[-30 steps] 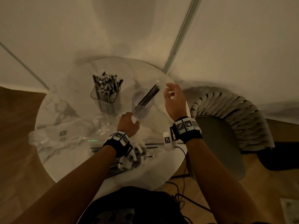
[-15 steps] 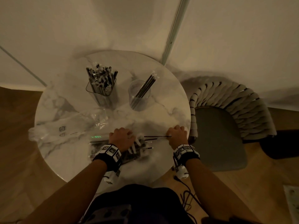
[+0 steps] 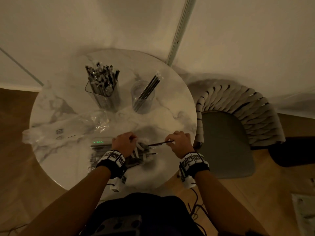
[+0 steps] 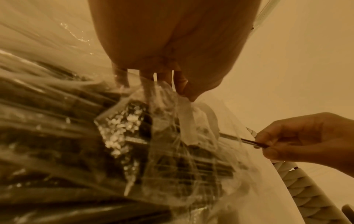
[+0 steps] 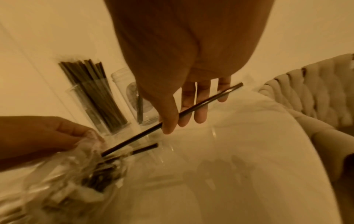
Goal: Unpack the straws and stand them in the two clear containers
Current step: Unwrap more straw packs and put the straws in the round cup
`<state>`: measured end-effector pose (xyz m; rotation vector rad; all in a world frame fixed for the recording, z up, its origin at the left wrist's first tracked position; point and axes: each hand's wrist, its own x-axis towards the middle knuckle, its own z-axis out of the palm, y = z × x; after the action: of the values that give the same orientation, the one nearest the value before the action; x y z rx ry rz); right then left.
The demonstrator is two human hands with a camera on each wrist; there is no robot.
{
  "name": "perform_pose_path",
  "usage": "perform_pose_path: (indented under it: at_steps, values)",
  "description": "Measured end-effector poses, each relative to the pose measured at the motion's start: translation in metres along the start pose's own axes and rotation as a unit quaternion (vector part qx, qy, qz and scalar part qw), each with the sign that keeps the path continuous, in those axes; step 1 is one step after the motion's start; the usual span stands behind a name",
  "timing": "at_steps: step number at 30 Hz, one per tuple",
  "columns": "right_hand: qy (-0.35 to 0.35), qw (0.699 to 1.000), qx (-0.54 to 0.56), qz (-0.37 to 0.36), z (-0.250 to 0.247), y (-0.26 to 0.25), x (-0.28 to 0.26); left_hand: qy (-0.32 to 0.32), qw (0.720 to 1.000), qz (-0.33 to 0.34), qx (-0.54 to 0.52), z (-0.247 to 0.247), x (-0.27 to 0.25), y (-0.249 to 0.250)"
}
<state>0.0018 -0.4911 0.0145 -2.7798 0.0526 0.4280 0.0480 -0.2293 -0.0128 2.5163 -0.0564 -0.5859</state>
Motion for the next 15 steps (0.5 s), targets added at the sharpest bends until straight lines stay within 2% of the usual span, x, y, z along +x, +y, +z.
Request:
perform_pose_path:
  at_steps: [9, 12, 15]
  values:
    - [-0.074, 0.993, 0.054, -0.079, 0.020, -0.057, 0.010, 0.011, 0.996, 0.006, -0.088, -0.001, -0.005, 0.009]
    - [-0.103, 0.992, 0.025, -0.074, 0.034, -0.072, 0.012, 0.026, 0.994, 0.005, -0.104, -0.002, -0.007, 0.011]
    - [-0.112, 0.992, 0.043, -0.032, 0.041, -0.076, 0.014, 0.035, 0.991, -0.005, -0.127, -0.002, -0.009, 0.012]
